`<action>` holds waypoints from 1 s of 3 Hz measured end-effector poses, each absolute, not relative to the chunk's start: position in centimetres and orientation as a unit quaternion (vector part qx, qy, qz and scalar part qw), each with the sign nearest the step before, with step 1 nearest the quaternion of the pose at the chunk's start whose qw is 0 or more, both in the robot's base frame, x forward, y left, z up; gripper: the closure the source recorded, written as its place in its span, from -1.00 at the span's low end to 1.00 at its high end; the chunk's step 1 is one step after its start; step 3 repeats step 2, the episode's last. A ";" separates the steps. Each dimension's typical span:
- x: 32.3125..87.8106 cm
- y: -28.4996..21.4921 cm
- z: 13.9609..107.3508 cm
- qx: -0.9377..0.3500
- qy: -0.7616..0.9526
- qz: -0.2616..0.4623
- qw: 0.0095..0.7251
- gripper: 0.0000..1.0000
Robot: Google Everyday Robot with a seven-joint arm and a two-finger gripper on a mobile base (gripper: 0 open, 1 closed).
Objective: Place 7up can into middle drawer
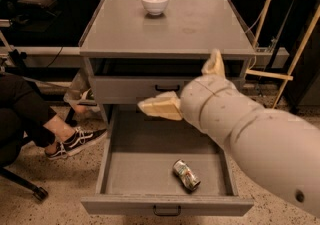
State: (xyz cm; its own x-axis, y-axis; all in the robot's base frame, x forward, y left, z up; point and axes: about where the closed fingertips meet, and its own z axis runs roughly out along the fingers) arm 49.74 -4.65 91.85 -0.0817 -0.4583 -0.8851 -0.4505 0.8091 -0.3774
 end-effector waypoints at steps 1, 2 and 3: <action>48.6 -2.0 94.3 -0.345 0.714 -0.004 0.609 -1.00; 48.8 -2.3 94.0 -0.341 0.718 -0.004 0.607 -1.00; 48.8 -2.3 94.0 -0.341 0.718 -0.004 0.607 -1.00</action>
Offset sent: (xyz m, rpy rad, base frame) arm -0.0119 0.0273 0.0268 -0.0404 -0.0369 0.0675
